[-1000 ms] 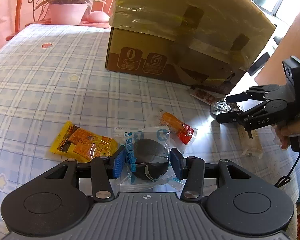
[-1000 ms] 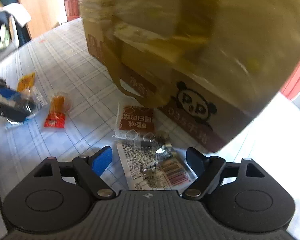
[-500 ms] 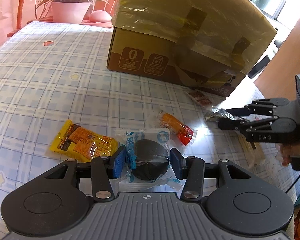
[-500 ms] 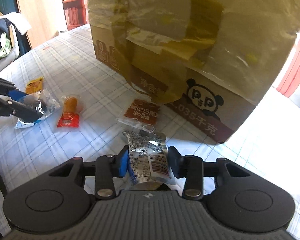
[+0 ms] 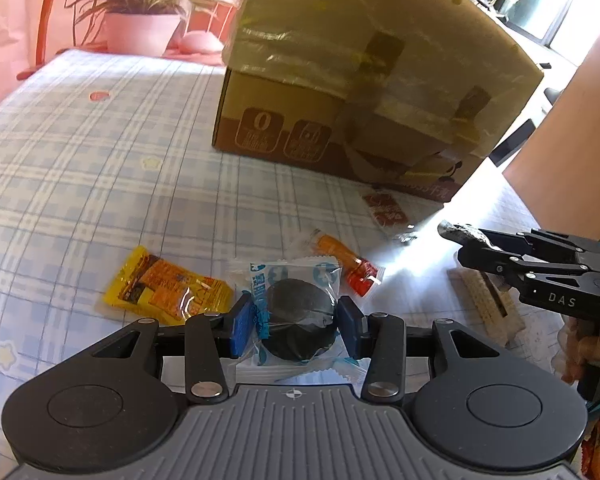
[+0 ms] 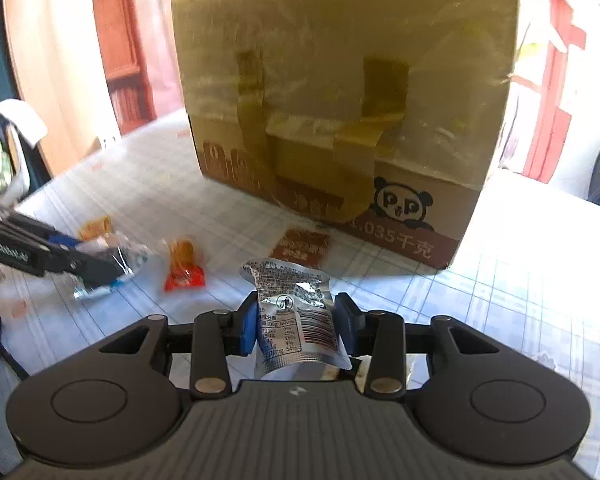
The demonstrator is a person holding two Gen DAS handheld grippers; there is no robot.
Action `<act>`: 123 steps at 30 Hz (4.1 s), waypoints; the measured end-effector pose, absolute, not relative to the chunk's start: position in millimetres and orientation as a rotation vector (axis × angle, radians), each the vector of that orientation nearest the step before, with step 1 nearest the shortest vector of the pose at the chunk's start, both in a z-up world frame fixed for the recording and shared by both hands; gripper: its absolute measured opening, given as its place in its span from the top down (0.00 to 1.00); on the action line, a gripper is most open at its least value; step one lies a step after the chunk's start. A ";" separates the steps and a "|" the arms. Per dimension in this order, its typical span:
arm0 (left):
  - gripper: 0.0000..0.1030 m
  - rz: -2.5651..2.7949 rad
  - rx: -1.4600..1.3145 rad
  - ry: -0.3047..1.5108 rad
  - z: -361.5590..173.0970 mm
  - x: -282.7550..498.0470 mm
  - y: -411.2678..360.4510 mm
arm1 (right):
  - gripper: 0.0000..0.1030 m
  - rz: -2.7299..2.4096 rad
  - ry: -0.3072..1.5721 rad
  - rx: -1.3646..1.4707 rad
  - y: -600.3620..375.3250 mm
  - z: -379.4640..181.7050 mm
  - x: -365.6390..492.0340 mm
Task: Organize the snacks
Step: 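Carry the cookie packet and silver sachet over the box with both tools, then open both tools to drop the cookie packet and sachet into the box, then lower the left tool to the yellow snack packet while the right tool lowers to the cracker pack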
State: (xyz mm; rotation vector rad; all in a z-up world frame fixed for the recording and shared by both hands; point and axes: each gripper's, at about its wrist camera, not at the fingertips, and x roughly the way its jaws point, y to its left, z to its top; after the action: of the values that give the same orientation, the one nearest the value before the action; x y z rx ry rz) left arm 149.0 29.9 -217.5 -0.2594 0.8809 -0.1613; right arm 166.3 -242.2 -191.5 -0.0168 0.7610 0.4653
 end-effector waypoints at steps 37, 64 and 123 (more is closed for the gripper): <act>0.54 -0.248 -0.178 0.466 -8.9 244.0 11.1 | 0.60 0.339 0.373 0.069 -246.8 -22.4 238.7; 0.34 -0.174 -0.115 0.591 -39.6 351.2 14.7 | 0.46 0.188 0.502 0.069 -241.8 -60.7 312.4; 0.31 0.056 -0.605 1.096 -210.4 172.6 100.5 | 0.27 0.148 0.667 0.189 -238.5 -160.4 139.8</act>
State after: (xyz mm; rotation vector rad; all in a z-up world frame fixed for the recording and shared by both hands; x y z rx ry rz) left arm 172.6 100.5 -210.4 -0.6055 1.0959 0.0558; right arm 139.8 -238.5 -160.4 0.1889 0.6674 0.1477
